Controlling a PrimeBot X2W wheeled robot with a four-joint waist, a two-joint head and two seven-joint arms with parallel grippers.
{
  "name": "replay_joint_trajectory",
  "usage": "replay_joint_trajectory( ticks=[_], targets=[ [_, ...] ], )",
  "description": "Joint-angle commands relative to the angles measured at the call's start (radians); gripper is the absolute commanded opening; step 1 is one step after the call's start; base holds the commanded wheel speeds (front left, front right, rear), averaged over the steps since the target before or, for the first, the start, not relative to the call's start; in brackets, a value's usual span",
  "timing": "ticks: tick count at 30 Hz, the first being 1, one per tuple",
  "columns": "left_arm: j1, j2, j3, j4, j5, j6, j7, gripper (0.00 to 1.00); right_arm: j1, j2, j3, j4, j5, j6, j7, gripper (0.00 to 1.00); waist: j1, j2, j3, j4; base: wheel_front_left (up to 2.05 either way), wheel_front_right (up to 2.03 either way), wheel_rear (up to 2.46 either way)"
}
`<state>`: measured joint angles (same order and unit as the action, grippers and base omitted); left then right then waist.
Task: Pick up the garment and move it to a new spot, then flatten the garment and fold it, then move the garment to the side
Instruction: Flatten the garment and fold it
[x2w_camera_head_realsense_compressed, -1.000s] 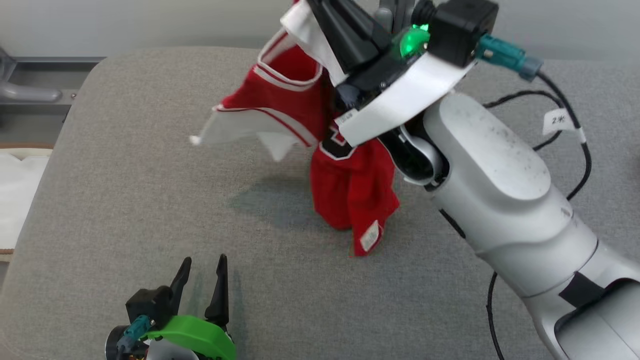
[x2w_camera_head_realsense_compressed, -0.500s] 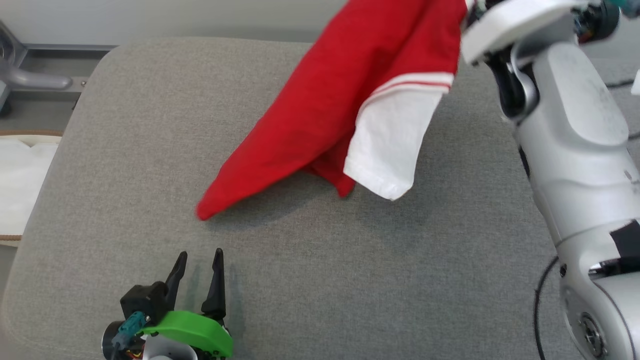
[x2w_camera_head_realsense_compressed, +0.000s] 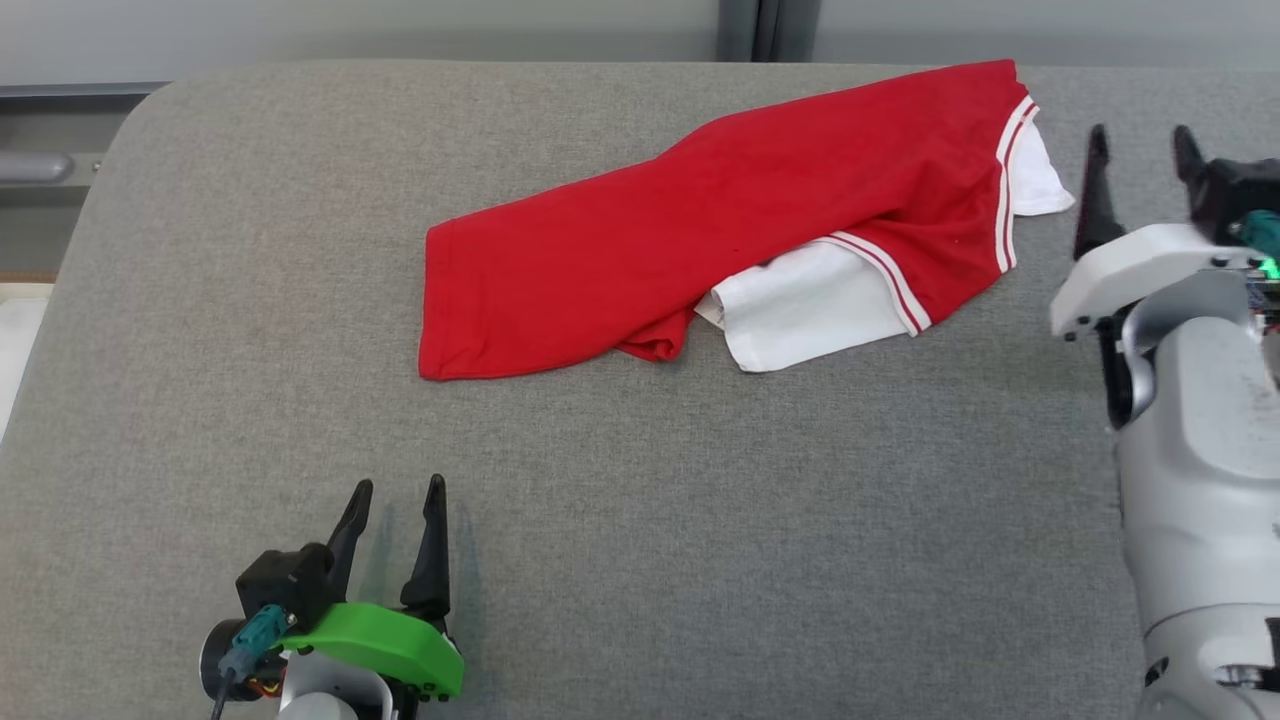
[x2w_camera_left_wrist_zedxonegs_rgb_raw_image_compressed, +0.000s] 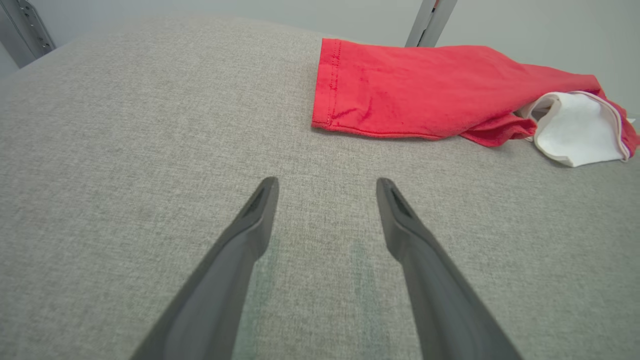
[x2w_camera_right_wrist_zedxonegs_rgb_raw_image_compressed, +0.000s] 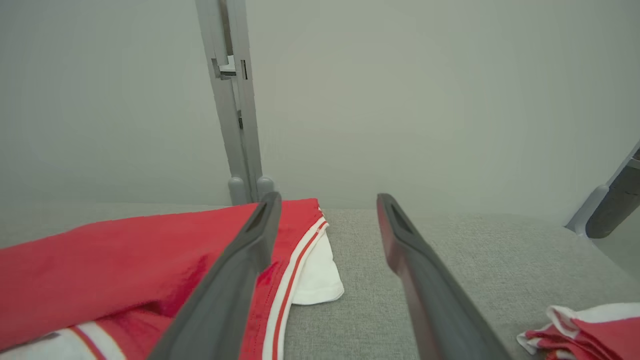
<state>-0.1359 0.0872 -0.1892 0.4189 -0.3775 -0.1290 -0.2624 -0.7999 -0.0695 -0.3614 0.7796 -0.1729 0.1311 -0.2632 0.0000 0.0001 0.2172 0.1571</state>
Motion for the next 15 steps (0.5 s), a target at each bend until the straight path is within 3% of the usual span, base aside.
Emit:
replay_joint_trajectory(
  ticks=[1,10,15],
  targets=[
    [-0.015,0.006,0.0,-0.004,-0.001,-0.003,-0.003,1.0,0.034,0.013,0.056,-0.011,0.011,-0.001,-0.001,1.0,0.0,-0.0001,-0.004,-0.01,0.0,0.0,0.0],
    [-0.03,0.006,-0.015,-0.019,-0.002,-0.003,-0.003,1.0,0.189,0.014,0.687,-0.063,0.298,-0.001,-0.002,1.0,0.0,-0.0001,0.003,-0.006,0.0,0.0,0.0],
    [-0.038,0.013,-0.021,-0.03,-0.007,-0.003,-0.003,1.0,0.169,0.014,0.845,0.024,0.374,-0.001,0.001,1.0,0.0,-0.0001,0.016,0.015,0.0,0.0,0.0]
  ],
)
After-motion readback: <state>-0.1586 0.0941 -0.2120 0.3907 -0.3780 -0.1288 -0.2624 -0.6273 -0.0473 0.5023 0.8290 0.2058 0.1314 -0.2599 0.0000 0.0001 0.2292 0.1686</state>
